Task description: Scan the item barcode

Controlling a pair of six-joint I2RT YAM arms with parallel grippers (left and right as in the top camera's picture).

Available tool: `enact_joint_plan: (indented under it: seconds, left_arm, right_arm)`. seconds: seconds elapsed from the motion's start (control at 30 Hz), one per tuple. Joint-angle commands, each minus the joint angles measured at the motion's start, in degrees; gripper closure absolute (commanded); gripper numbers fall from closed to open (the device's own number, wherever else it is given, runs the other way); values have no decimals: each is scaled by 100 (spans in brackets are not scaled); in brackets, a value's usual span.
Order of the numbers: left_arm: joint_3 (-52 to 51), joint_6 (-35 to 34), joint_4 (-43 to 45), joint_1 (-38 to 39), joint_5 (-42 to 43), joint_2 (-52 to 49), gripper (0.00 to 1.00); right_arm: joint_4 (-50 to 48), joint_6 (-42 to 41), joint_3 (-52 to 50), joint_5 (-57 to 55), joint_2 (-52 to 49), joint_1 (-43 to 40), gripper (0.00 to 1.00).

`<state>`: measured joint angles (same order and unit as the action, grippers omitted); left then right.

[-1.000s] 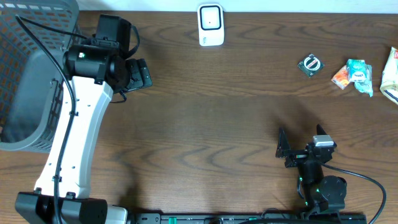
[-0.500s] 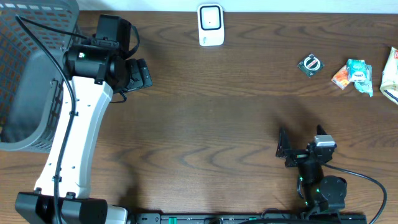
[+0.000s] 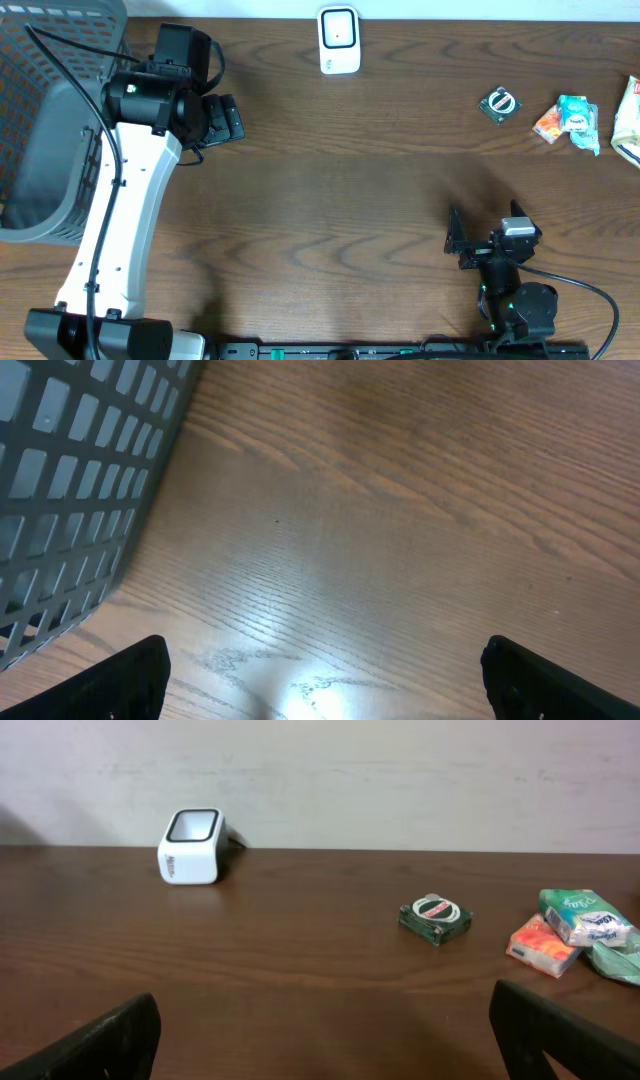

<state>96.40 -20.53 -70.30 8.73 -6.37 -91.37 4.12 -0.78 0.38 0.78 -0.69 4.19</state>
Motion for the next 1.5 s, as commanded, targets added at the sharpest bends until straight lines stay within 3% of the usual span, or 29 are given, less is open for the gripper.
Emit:
enact_joint_plan:
  seconds: [0.0,1.47]
  left_arm:
    - [52,57,-17,-15,-74,39,2]
    - [52,57,-17,-15,-74,39,2]
  right_arm:
    - [57,85,-9,-63,37,-33,1]
    - [28,0,-9,-63,37,-46,1]
